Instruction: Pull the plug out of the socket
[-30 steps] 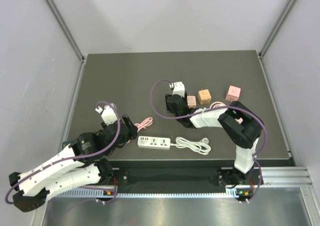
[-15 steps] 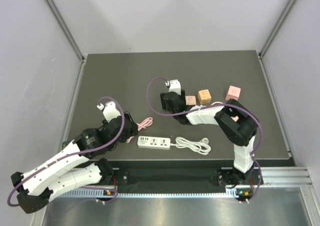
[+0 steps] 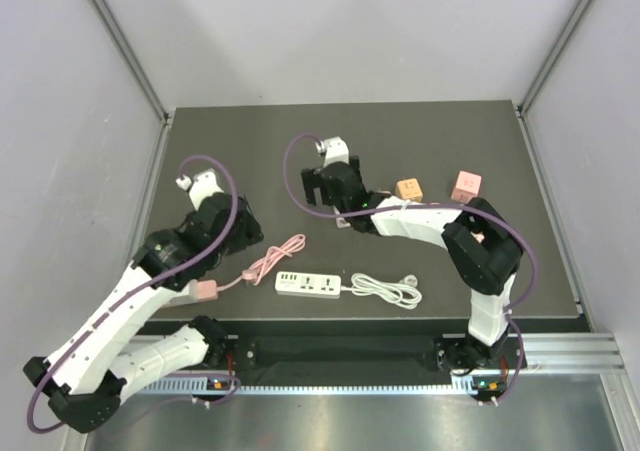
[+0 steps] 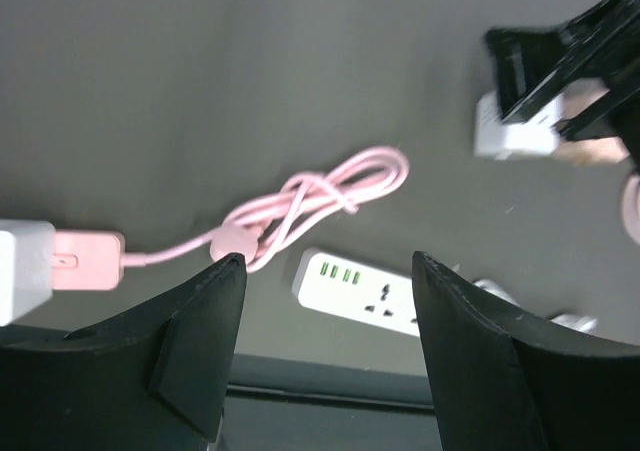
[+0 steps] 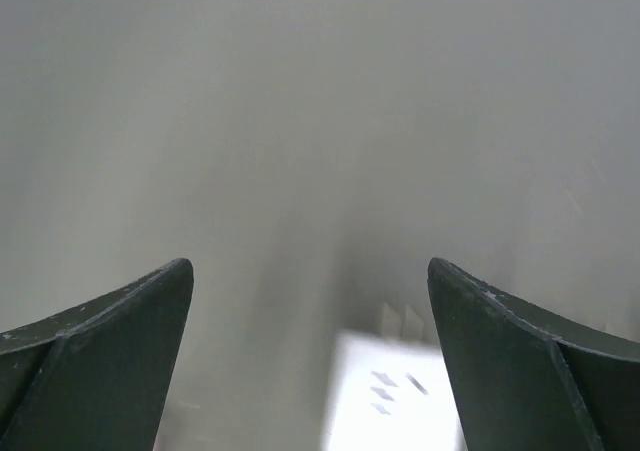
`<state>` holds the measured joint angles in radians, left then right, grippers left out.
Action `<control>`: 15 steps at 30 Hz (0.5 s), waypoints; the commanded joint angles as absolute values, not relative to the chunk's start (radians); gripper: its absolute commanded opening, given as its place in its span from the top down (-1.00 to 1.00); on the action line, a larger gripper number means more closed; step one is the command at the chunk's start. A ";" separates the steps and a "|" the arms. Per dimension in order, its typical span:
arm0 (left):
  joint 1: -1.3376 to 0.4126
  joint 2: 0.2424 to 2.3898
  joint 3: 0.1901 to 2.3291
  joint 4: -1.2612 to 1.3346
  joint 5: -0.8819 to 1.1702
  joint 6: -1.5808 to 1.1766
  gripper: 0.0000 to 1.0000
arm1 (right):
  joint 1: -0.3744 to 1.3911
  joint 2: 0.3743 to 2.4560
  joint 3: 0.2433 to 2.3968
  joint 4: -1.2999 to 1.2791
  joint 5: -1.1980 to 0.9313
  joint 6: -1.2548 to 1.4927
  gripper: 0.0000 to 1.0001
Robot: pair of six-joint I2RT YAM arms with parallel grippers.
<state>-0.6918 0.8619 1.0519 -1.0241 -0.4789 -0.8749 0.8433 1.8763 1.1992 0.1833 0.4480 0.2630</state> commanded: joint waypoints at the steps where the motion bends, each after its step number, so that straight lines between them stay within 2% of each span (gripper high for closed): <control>1: -0.676 0.854 1.218 -1.126 -0.586 -0.830 -0.43 | 0.857 1.851 1.337 0.273 0.188 0.169 -0.99; 7: -0.676 0.732 1.284 -1.118 -0.663 -0.868 -0.36 | 0.903 1.966 1.420 0.399 -0.229 0.112 -0.99; 15: -0.676 0.707 1.282 -1.088 -0.706 -0.859 -0.33 | 1.057 2.161 1.534 0.403 -0.484 0.063 -0.90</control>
<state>-0.6811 0.6842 1.2621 -1.0779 -0.6529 -0.8688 0.9993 2.1025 1.4956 0.3611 -0.2863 0.0853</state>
